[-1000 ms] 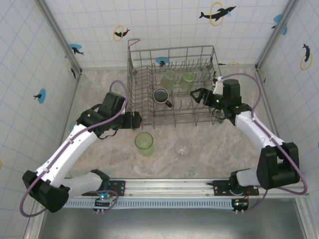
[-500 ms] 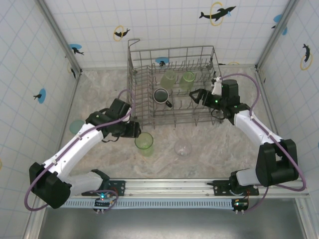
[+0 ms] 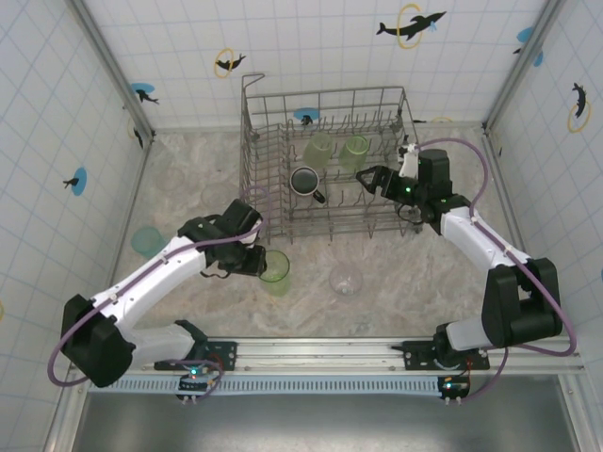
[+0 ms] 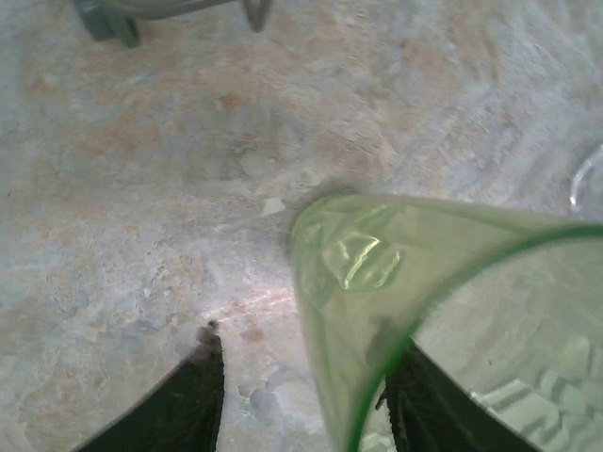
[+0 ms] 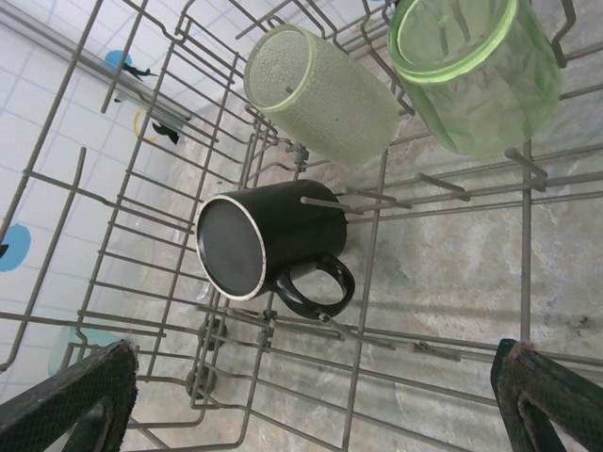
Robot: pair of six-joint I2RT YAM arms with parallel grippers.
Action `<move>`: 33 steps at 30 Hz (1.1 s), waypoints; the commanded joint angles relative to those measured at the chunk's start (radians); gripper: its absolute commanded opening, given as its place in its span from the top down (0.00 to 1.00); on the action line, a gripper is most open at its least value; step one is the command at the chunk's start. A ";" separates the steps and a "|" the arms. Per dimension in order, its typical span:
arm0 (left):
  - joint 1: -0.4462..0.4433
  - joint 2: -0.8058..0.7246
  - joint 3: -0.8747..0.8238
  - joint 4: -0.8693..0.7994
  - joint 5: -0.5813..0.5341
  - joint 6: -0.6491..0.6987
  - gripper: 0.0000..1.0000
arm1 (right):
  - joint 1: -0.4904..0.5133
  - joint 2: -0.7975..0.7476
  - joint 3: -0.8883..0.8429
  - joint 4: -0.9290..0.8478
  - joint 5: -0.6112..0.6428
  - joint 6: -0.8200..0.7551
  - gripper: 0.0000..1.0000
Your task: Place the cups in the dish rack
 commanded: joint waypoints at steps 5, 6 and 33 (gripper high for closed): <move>-0.011 0.046 0.004 -0.032 -0.023 -0.042 0.93 | -0.009 -0.027 -0.021 0.041 -0.015 0.011 0.00; -0.012 0.051 0.008 -0.037 -0.020 -0.048 1.00 | -0.009 -0.031 -0.025 0.042 -0.015 0.011 0.00; -0.016 0.225 0.582 -0.274 0.059 -0.079 1.00 | -0.057 -0.090 -0.062 0.071 -0.055 0.039 0.00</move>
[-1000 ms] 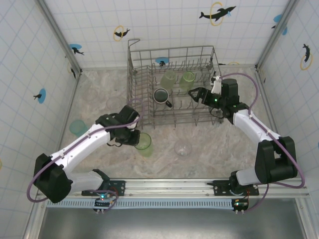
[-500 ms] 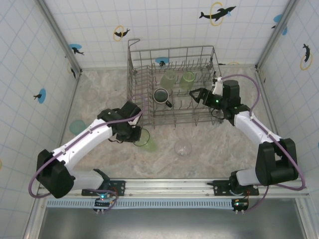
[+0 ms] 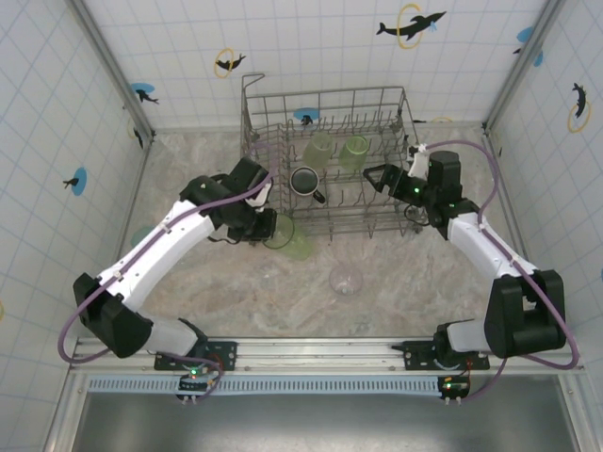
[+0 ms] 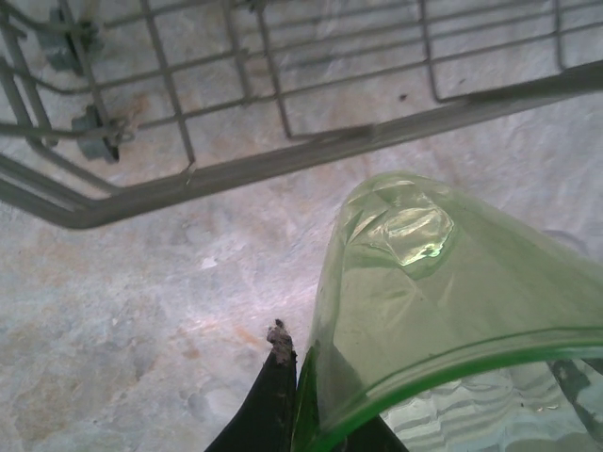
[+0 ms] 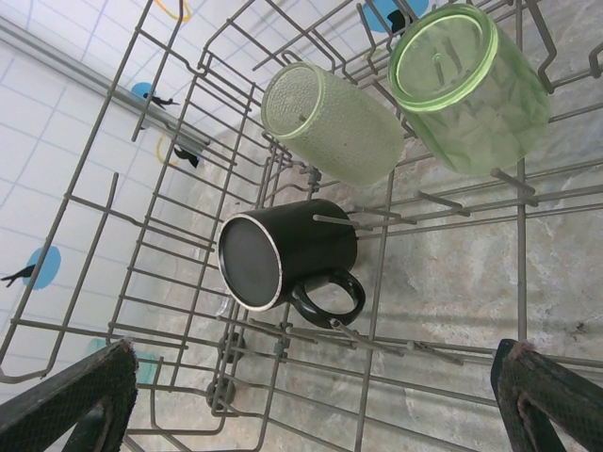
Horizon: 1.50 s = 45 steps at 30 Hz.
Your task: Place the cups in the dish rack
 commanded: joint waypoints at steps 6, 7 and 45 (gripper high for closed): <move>-0.003 0.102 0.252 -0.044 0.046 0.002 1.00 | -0.027 -0.023 -0.030 0.049 -0.037 0.014 0.00; -0.003 0.116 0.276 -0.042 0.046 -0.001 1.00 | -0.030 -0.023 -0.031 0.050 -0.041 0.016 0.00; 0.115 0.177 0.423 0.318 0.276 -0.029 1.00 | 0.045 0.010 -0.035 0.062 -0.048 0.079 0.00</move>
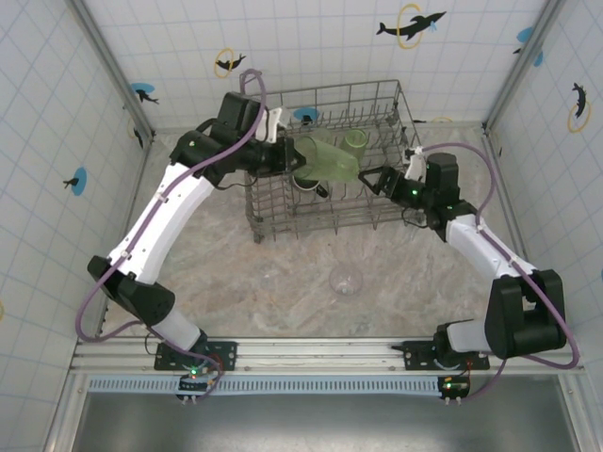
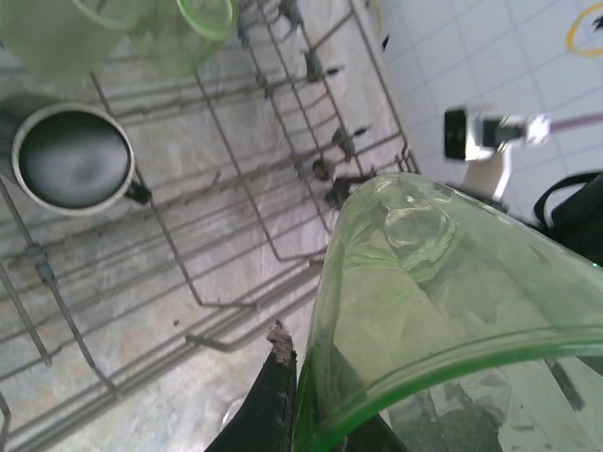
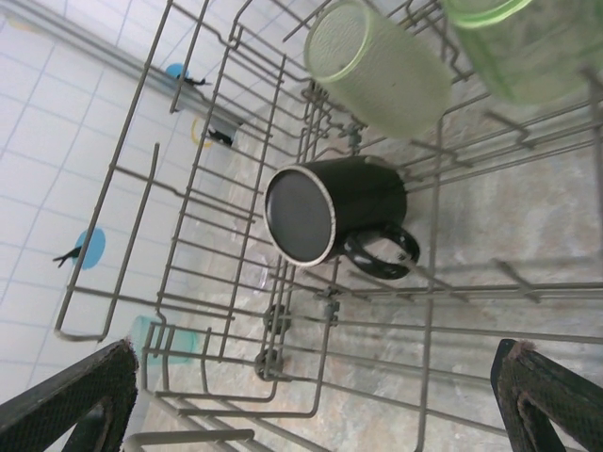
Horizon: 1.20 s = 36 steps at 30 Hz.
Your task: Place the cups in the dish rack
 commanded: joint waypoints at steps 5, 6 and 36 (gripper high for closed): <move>0.106 -0.016 -0.132 0.206 0.030 0.007 1.00 | 0.066 -0.016 -0.065 0.113 0.031 0.058 0.00; 0.120 -0.016 -0.150 0.229 0.025 0.005 1.00 | 0.075 -0.020 -0.074 0.129 0.032 0.071 0.00; 0.227 0.173 -0.314 0.817 0.274 -0.236 1.00 | 0.102 -0.074 -0.022 0.121 0.164 0.183 0.00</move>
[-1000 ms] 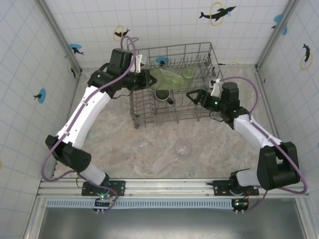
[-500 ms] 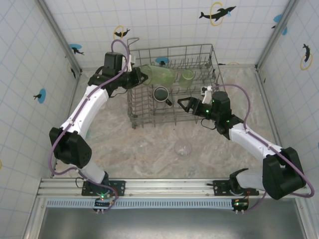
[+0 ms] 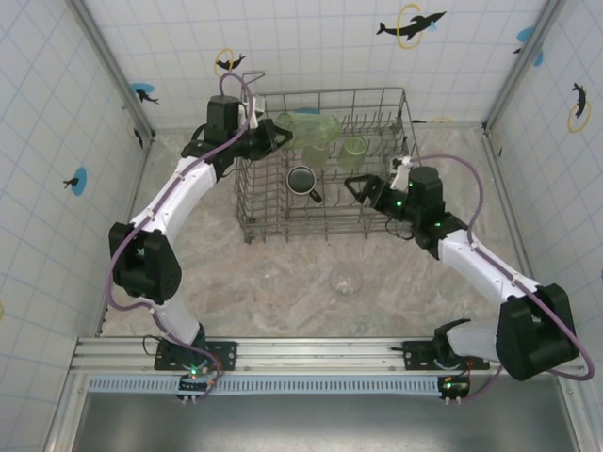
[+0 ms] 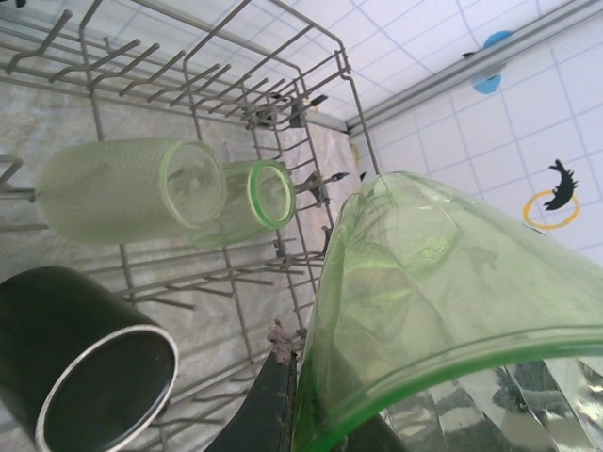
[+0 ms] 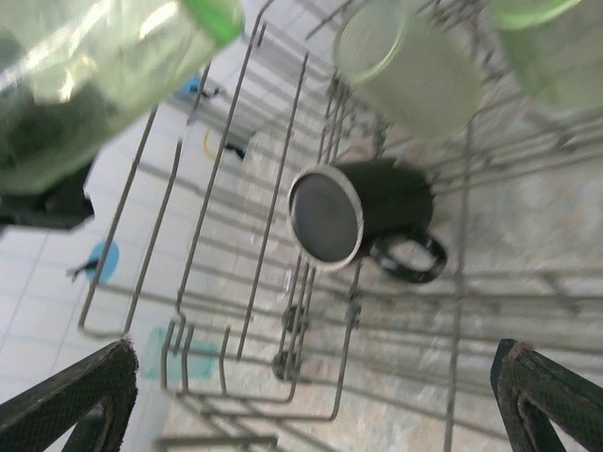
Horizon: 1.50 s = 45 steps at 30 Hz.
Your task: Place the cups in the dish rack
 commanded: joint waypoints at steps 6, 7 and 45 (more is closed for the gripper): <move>-0.026 0.058 -0.022 0.265 0.021 -0.103 1.00 | -0.086 0.093 0.101 0.172 -0.037 0.125 0.00; -0.029 0.068 -0.018 0.285 0.024 -0.114 1.00 | -0.093 0.109 0.100 0.214 -0.045 0.160 0.00; -0.167 0.216 0.000 0.498 0.067 -0.207 1.00 | -0.039 0.489 0.301 0.598 0.172 0.828 0.02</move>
